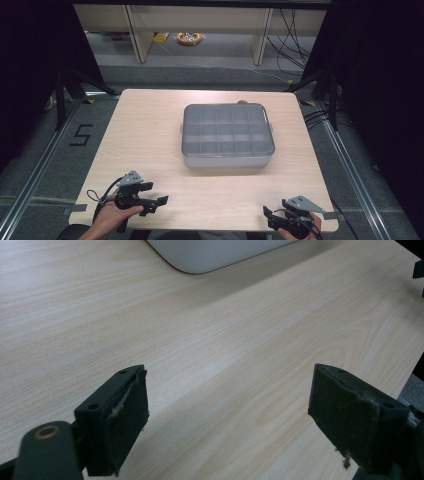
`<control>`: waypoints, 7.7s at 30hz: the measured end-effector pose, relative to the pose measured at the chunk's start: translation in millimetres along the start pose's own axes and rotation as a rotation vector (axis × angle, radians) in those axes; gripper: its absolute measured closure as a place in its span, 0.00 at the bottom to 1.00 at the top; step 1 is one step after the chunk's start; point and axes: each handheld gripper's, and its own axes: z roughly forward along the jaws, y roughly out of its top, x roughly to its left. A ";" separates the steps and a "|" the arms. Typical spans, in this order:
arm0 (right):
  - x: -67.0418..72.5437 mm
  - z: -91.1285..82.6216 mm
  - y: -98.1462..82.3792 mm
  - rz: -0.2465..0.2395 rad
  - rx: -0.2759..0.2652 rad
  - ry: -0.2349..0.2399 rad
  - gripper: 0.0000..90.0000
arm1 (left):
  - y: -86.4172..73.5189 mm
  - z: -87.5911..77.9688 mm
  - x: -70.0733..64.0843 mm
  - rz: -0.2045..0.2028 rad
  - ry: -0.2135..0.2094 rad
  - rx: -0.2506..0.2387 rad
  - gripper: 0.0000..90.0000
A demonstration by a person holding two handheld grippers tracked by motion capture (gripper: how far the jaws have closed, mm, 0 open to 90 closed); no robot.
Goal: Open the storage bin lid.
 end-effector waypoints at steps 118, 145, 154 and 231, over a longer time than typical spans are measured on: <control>-83.1 124.6 202.5 0.454 -0.154 0.103 0.64 | 173.3 108.3 85.4 -0.360 -0.041 -0.036 0.67; -73.2 78.0 208.5 0.429 -0.289 0.124 0.71 | 189.5 74.8 65.6 -0.325 -0.058 -0.125 0.74; -68.3 63.1 208.3 0.398 -0.331 0.133 0.71 | 187.9 63.9 56.9 -0.311 -0.068 -0.143 0.74; -24.7 -11.7 49.5 0.386 -0.316 0.184 0.73 | 44.1 16.7 -7.0 -0.236 -0.195 -0.065 0.76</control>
